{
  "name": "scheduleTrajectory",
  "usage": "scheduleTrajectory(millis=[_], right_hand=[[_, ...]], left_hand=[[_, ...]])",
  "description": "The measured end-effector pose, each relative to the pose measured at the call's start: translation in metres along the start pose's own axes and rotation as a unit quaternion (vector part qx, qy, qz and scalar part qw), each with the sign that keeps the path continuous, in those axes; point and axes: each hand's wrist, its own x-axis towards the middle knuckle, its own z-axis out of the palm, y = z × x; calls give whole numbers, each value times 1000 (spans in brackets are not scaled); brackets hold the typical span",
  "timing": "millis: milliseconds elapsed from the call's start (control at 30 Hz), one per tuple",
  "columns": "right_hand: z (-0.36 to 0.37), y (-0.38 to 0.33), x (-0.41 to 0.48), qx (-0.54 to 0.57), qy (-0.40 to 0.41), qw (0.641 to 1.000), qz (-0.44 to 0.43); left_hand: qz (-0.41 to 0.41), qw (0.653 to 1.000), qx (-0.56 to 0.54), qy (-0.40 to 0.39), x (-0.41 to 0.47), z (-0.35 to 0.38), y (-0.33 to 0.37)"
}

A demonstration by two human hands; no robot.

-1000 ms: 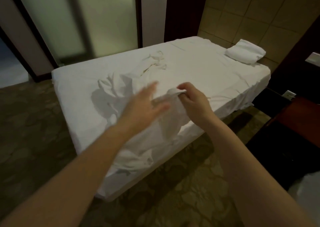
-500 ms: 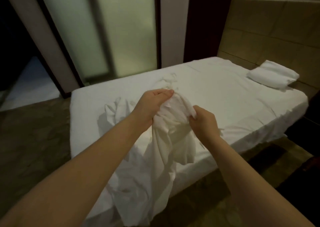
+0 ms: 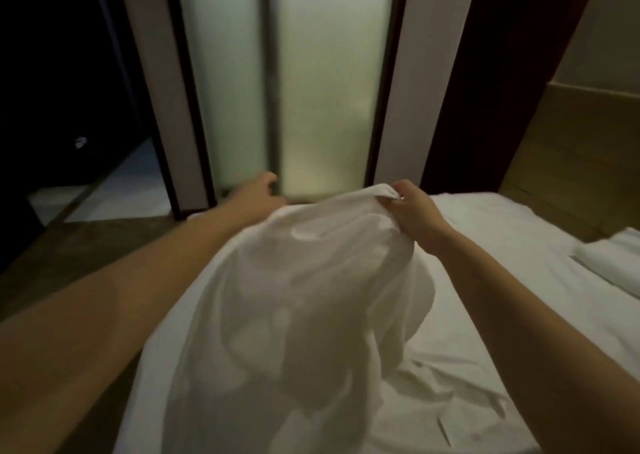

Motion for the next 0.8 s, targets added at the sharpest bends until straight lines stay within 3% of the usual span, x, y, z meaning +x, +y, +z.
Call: scheduleTrajectory(millis=[167, 267, 333, 400, 500, 600, 667, 733, 800], right_hand=[[3, -48, 59, 28, -112, 992, -44], [-12, -30, 70, 97, -62, 992, -47], [-13, -3, 69, -19, 37, 996, -81], [0, 26, 67, -154, 94, 977, -110], [29, 69, 76, -165, 92, 980, -58], [43, 112, 88, -25, 81, 996, 37], [35, 134, 101, 91, 62, 990, 90], [12, 135, 135, 130, 44, 986, 96], [-21, 116, 186, 141, -5, 988, 64]], left_hand=[[181, 962, -178, -102, 46, 30, 61], [198, 941, -248, -119, 71, 45, 80], [198, 933, -270, -133, 87, 59, 85], [183, 929, -283, -151, 99, 73, 90], [125, 925, -331, -137, 116, 89, 99], [76, 933, -345, -74, 142, 95, 115], [48, 960, -277, -7, 174, 97, 116], [3, 987, -160, 25, 207, 101, 106], [-43, 992, -117, 34, 228, 105, 93]])
